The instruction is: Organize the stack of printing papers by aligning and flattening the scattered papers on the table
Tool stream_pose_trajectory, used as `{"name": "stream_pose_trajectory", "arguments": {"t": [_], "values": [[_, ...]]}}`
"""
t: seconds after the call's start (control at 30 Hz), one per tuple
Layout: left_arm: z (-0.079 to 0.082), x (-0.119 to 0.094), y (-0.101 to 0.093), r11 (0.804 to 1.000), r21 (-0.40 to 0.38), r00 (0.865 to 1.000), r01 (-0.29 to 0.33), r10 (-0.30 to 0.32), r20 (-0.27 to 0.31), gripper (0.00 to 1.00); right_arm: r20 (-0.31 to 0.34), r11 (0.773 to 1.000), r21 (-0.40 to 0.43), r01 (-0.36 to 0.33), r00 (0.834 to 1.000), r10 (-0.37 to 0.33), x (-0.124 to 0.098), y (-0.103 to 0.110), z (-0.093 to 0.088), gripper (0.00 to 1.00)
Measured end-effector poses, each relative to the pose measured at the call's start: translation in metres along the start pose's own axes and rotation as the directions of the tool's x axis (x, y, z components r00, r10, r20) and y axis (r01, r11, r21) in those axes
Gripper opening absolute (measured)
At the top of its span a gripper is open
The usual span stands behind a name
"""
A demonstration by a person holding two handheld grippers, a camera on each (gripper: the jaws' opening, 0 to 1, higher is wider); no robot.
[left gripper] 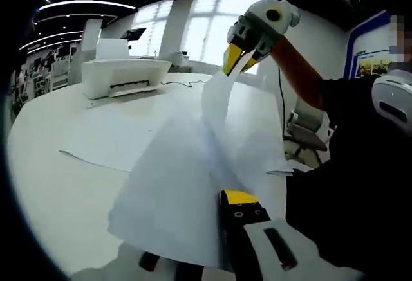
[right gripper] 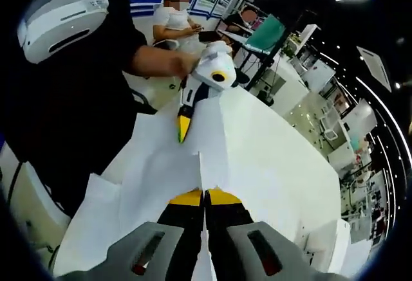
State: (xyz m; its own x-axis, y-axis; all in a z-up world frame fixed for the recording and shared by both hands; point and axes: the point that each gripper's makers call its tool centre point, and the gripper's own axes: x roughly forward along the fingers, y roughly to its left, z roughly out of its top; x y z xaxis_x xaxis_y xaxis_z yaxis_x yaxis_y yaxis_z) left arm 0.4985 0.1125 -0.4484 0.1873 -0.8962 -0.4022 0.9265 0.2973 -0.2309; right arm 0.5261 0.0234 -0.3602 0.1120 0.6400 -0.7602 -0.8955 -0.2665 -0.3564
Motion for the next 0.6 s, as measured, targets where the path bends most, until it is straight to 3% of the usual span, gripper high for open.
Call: {"name": "stream_pose_trajectory", "arguments": {"t": [0.33,0.6], "values": [[0.000,0.002,-0.001,1.000,0.007,1.000,-0.002,0.002,0.007,0.14,-0.011,0.999,0.030,-0.020,1.000,0.021,0.025,0.002,0.002,0.00],[0.005,-0.001,-0.005,1.000,0.002,0.999,0.017,-0.017,0.045,0.19,-0.030,0.997,0.070,-0.024,0.999,0.027,0.047,0.004,-0.003,0.00]]}}
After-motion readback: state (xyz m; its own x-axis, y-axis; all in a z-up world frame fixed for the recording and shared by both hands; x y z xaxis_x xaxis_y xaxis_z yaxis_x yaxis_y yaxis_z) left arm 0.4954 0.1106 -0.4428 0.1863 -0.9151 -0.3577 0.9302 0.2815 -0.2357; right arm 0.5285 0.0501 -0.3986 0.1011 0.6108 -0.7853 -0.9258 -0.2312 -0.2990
